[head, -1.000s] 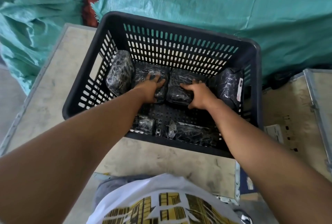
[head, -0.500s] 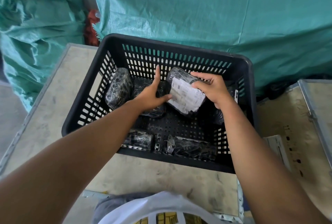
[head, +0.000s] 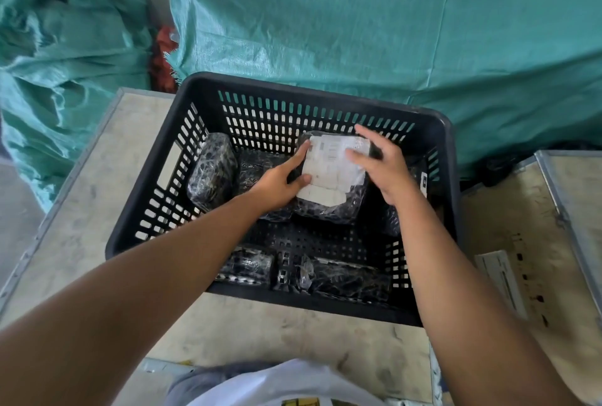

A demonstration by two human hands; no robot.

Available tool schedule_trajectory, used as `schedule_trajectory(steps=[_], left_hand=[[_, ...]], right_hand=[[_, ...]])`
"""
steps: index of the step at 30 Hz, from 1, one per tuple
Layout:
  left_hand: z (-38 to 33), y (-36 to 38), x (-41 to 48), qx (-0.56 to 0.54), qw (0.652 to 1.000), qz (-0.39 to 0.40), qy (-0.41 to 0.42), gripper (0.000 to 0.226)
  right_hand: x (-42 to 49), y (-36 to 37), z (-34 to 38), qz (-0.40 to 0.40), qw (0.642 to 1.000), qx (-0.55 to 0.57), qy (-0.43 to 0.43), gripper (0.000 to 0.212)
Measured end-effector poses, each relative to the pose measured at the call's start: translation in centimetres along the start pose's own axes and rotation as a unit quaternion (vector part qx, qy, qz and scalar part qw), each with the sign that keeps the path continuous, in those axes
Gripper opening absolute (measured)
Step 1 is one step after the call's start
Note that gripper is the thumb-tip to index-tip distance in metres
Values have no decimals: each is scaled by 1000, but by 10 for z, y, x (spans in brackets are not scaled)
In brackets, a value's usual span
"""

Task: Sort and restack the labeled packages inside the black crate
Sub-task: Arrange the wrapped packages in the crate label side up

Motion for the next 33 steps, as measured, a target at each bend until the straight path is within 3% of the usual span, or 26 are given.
schedule_trajectory(steps=[6, 12, 17, 21, 23, 29, 31, 33], left_hand=[[13, 14, 4, 26, 998, 48, -15, 86], [19, 25, 2, 204, 972, 117, 20, 116], [22, 54, 2, 410, 906, 103, 18, 100], [21, 63, 4, 441, 893, 85, 7, 89], [24, 63, 3, 453, 888, 79, 8, 87], [21, 64, 1, 478, 875, 74, 18, 79], [19, 63, 0, 478, 875, 68, 19, 78], [16, 63, -2, 481, 874, 63, 27, 80]], right_hand=[[-1, 19, -27, 108, 974, -198, 10, 90], [2, 16, -35, 96, 971, -216, 32, 90], [-3, 31, -50, 151, 919, -357, 71, 90], [-9, 41, -63, 168, 891, -400, 136, 98], [-11, 43, -69, 149, 897, -389, 148, 96], [-23, 52, -68, 158, 835, -522, 69, 81], [-25, 53, -62, 155, 841, -512, 76, 80], [-26, 50, -44, 140, 872, -465, 62, 76]])
Point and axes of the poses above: each hand's wrist, its own x-axis towards the middle knuckle, its own y-axis out of the palm, z = x × y, the point moved 7 cm from there along x, towards the middle knuckle, and after that the axes turned 8 degrees about -y, right-handed, at the moved point
